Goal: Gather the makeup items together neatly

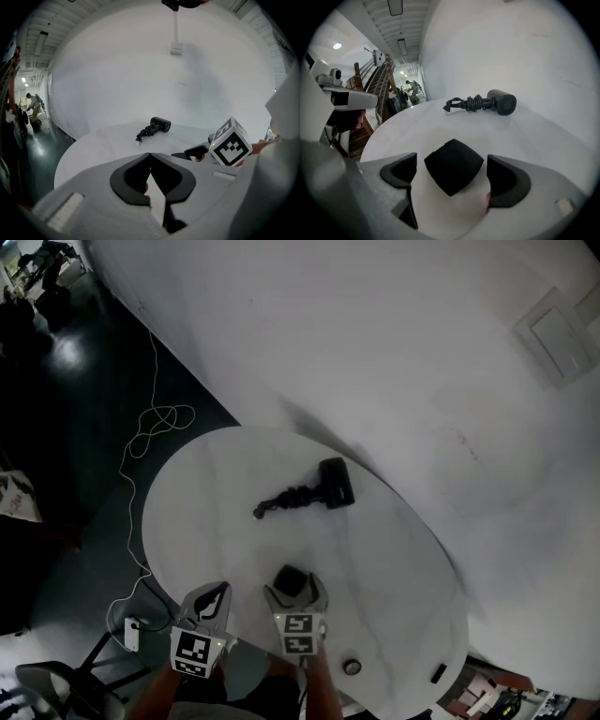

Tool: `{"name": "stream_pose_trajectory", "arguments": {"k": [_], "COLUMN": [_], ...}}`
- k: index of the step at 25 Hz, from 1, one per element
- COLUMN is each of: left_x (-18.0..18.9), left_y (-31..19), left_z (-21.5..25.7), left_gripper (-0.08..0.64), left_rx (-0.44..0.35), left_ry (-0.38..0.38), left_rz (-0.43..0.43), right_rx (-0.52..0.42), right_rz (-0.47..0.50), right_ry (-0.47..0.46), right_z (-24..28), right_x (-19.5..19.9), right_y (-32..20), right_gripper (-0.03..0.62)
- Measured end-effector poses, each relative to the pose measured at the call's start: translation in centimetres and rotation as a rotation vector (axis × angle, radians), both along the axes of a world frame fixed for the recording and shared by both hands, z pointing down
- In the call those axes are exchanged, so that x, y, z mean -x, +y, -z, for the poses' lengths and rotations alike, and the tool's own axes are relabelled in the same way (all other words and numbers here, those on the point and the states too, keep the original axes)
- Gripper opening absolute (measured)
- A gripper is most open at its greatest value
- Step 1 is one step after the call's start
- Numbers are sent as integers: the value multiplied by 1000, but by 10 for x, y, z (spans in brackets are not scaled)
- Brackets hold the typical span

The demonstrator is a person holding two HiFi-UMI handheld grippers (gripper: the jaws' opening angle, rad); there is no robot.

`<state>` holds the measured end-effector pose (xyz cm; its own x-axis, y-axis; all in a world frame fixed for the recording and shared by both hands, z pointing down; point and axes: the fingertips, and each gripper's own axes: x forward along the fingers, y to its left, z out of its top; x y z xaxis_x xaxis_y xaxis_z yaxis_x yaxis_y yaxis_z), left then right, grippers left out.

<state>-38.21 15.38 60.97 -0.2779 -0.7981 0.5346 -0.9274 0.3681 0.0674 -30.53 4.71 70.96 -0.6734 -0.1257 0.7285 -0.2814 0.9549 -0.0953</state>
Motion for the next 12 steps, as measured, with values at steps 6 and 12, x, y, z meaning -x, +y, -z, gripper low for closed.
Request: {"name": "stream_pose_trajectory", "arguments": {"k": [6, 12], "left_x": [-2, -4], "left_y": [-1, 3], "left_z": [0, -2], "left_gripper": [11, 10], "left_rx": [2, 6], "left_ry": [1, 1], "left_rz": [4, 7], "right_rx": [-44, -64], "right_rz": [8, 13], "right_ry": [29, 29], "right_z": [-1, -2], "right_x": [-1, -2], "right_y": [-4, -4], "right_gripper": [446, 387]}}
